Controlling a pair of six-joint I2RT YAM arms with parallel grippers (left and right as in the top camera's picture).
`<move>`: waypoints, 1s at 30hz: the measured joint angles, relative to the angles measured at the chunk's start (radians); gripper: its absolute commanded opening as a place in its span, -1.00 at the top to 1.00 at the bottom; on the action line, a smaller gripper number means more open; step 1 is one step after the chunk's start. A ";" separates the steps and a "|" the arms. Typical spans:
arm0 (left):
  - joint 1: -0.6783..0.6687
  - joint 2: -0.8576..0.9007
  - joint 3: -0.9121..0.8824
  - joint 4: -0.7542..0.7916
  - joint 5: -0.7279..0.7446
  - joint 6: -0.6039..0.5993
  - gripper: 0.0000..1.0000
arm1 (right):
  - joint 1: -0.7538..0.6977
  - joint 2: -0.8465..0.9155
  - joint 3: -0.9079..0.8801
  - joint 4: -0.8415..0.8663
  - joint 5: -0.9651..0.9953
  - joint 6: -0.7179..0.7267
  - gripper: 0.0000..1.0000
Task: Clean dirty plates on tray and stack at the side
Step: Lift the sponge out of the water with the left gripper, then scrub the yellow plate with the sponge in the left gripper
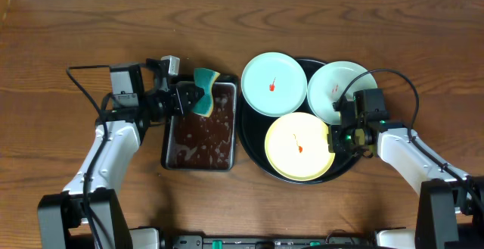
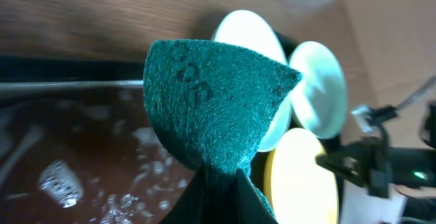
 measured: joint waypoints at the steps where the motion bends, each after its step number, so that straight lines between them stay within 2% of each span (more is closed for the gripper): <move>1: -0.011 0.000 0.000 -0.004 -0.034 -0.005 0.86 | 0.000 0.000 0.000 0.000 -0.002 0.000 0.96; 4: -0.064 0.000 0.000 -0.039 -0.140 -0.014 0.86 | 0.000 0.000 0.000 0.000 -0.005 0.000 0.97; 11: -0.288 0.000 0.000 -0.139 -0.528 -0.034 0.86 | 0.000 0.000 0.000 0.000 -0.009 0.000 0.97; 14: -0.359 0.000 0.002 -0.185 -0.633 -0.054 0.86 | 0.000 0.000 0.000 0.000 -0.010 0.000 0.97; 22: -0.424 0.000 0.163 -0.365 -0.726 -0.102 0.86 | 0.000 0.000 0.000 0.000 -0.011 0.000 0.97; 30: -0.534 0.003 0.224 -0.306 -0.700 -0.131 0.86 | 0.000 0.000 0.000 -0.001 -0.012 0.000 0.98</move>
